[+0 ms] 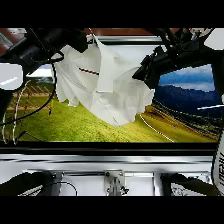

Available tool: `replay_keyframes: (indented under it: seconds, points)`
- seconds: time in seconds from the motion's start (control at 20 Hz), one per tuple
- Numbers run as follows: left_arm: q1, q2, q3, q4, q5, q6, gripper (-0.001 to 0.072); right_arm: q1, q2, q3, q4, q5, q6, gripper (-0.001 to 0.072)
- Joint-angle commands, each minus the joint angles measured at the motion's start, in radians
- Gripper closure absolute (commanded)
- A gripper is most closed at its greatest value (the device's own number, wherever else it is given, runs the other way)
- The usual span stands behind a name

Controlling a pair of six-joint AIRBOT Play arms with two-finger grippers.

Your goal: Fold the shirts.

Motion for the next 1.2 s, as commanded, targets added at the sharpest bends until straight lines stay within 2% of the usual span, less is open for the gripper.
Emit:
replay_keyframes:
  seconds: [0.0, 0.15, 0.35, 0.45, 0.75, 1.0, 1.15]
  points:
    - [0.007, 0.000, 0.000, 0.004, 0.023, 0.001, 0.0643, 0.001, 0.001, 0.001, 0.074, 0.023, 0.029, 0.0639]
    - [0.011, 0.000, 0.000, 0.033, 0.025, 0.005, 0.0644, 0.001, 0.006, 0.001, 0.163, 0.026, 0.065, 0.0639]
    - [0.056, 0.000, 0.000, 0.041, 0.061, 0.004, 0.0643, 0.002, 0.011, 0.001, 0.166, 0.042, 0.235, 0.0639]
    - [0.076, 0.000, 0.000, 0.040, 0.116, 0.003, 0.0643, 0.013, 0.012, 0.001, 0.168, 0.042, 0.267, 0.0639]
    - [0.081, -0.005, 0.000, 0.040, 0.112, 0.000, 0.0619, 0.074, 0.012, 0.001, 0.206, -0.048, 0.279, 0.0643]
    - [0.084, 0.001, 0.000, 0.042, -0.085, 0.001, 0.0589, 0.074, 0.012, 0.001, 0.206, -0.247, 0.260, 0.0645]
    - [0.096, 0.001, 0.000, 0.042, -0.119, 0.001, 0.0589, 0.074, 0.012, 0.001, 0.206, -0.278, 0.260, 0.0645]
